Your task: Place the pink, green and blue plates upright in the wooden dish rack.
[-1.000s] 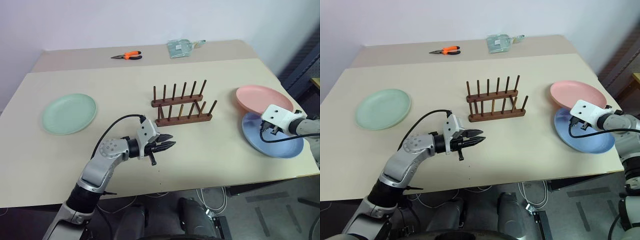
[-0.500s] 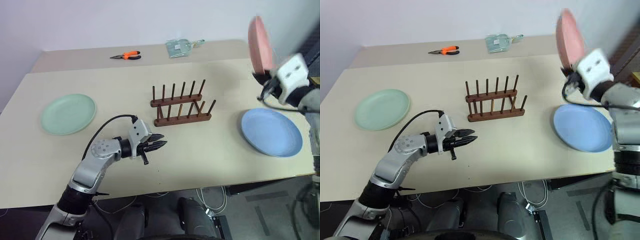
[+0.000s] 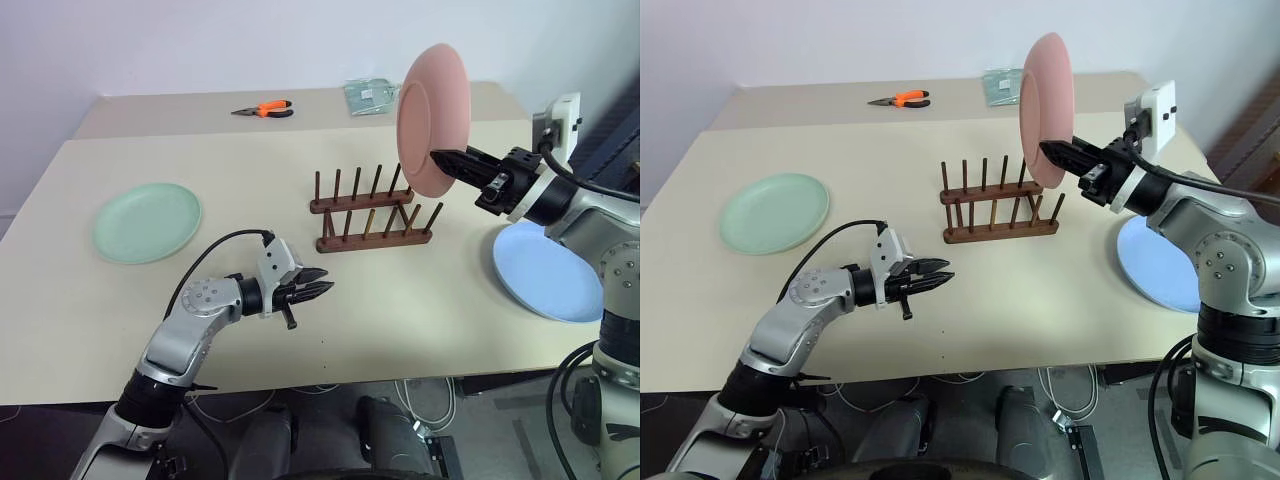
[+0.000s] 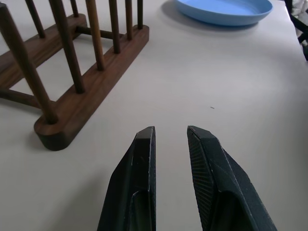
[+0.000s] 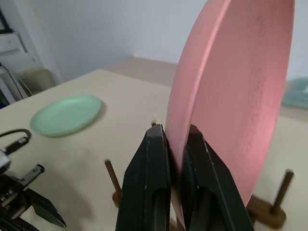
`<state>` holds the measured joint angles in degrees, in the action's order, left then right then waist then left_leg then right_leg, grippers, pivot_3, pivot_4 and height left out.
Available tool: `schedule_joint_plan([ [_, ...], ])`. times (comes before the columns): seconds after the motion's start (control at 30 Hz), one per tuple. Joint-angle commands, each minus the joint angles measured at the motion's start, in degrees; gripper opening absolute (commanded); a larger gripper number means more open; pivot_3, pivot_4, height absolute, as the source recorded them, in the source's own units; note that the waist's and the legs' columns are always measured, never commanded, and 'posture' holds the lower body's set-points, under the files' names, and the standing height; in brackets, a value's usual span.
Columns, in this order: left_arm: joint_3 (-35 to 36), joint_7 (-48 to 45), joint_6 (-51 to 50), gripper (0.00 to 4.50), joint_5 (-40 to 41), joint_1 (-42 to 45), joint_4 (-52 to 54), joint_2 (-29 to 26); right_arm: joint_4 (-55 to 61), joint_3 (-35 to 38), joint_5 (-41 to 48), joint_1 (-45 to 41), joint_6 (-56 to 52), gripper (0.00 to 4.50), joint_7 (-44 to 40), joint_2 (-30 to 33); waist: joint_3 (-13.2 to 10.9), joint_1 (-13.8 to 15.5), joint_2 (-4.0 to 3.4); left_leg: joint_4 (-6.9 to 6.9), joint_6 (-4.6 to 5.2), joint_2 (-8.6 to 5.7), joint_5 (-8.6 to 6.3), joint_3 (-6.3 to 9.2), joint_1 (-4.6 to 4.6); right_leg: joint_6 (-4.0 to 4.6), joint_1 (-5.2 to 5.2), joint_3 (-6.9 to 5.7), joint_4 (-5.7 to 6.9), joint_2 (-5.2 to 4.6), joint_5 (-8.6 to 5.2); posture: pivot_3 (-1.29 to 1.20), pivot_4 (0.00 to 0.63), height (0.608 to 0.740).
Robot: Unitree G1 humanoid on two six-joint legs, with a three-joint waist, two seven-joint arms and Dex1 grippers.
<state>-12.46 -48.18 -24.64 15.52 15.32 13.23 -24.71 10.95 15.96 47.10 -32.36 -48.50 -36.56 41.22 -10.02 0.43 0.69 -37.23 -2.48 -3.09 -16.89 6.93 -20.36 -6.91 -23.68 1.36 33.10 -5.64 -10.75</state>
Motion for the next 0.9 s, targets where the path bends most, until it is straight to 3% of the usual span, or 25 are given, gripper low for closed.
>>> schedule_joint_plan([
  [0.03,0.6,0.5,0.8,1.01,0.5,-0.1,2.0,0.0,-2.3,0.7,0.0,-1.3,-0.1,0.06,-0.6,0.0,0.0,0.0,0.00,0.00,0.00,0.00,0.00,0.00,0.00,0.00,0.00,0.00,0.00,0.00,0.00,0.00,0.150,0.740],
  [0.1,0.7,0.7,0.5,1.01,0.8,0.0,2.0,0.2,-4.1,0.0,-1.2,-1.2,0.6,0.06,-1.0,0.0,0.0,0.0,0.00,0.00,0.00,0.00,0.00,-0.01,0.00,0.00,0.00,0.00,0.00,0.00,0.00,0.00,0.150,0.740],
  [0.27,1.7,0.5,-2.3,1.01,3.3,0.0,2.6,0.1,-6.1,-1.1,-4.7,-2.1,4.1,2.00,-1.5,0.1,0.0,-0.1,0.00,0.00,0.00,0.00,0.00,-0.01,0.00,0.00,0.00,0.00,0.00,0.00,0.00,0.00,0.150,0.740],
  [0.3,2.0,0.7,-3.1,1.42,3.9,0.1,2.7,0.0,-6.1,-1.2,-6.3,-2.4,6.3,2.62,-1.2,0.0,0.0,-0.1,0.00,0.00,0.00,0.00,0.00,-0.01,0.00,-0.01,0.00,0.00,0.00,0.00,0.00,0.00,0.150,0.740],
  [0.33,2.7,0.7,-4.2,1.54,4.9,0.2,2.7,0.0,-6.3,-1.1,-8.7,-2.8,9.5,2.99,-0.4,0.1,0.0,-0.2,-0.01,0.00,0.00,0.00,0.00,-0.01,0.00,-0.01,0.00,0.00,0.00,0.00,-0.01,0.00,0.150,0.740],
  [0.47,7.5,3.5,-4.3,3.28,6.9,0.8,2.4,0.4,-8.7,0.1,-17.5,-5.3,20.4,2.99,1.9,3.0,0.0,-0.3,-0.01,0.00,0.00,0.00,0.00,-0.02,-0.01,-0.18,-0.03,0.00,0.01,0.00,-0.02,0.00,0.150,0.740],
  [0.53,10.8,6.3,-2.4,4.16,6.1,1.4,1.2,0.2,-9.5,1.4,-18.9,-7.4,22.8,2.99,2.5,4.0,0.0,-0.3,-0.01,0.00,-0.01,0.00,0.00,-0.02,-0.02,-0.27,-0.05,0.00,0.02,0.00,0.03,0.00,0.150,0.740],
  [0.57,13.6,8.9,-2.0,4.39,5.9,2.1,-0.2,0.4,-8.7,2.1,-17.3,-8.4,21.8,2.99,1.4,4.6,0.0,-0.3,-0.01,0.01,-0.01,0.00,0.00,-0.02,-0.02,-0.26,-0.05,0.00,0.01,0.00,0.04,0.00,0.150,0.740],
  [0.73,28.2,29.7,-2.9,4.50,1.3,8.3,-12.8,0.1,3.1,-1.5,-11.0,-8.5,17.9,4.46,-7.7,7.2,0.0,-0.8,0.00,0.07,-0.01,0.03,0.00,0.00,0.03,-0.26,-0.04,0.00,0.01,0.03,0.07,0.00,0.150,0.740],
  [0.8,36.2,40.2,-3.6,4.50,1.8,11.5,-16.0,1.1,9.2,-6.4,-10.4,-7.2,16.3,4.46,-9.9,6.7,0.0,-1.4,0.05,0.08,-0.01,0.05,0.00,0.04,0.04,-0.33,-0.05,-0.02,0.04,0.05,0.05,0.00,0.150,0.740],
  [0.9,40.0,53.4,-6.6,4.50,-4.5,13.8,-21.1,-0.8,13.5,-12.8,-12.0,-6.2,16.0,4.46,-9.8,3.5,0.1,-1.4,0.22,0.11,-0.02,0.09,0.00,0.05,0.04,-0.38,-0.10,-0.04,0.07,0.06,0.05,0.00,0.150,0.740],
])
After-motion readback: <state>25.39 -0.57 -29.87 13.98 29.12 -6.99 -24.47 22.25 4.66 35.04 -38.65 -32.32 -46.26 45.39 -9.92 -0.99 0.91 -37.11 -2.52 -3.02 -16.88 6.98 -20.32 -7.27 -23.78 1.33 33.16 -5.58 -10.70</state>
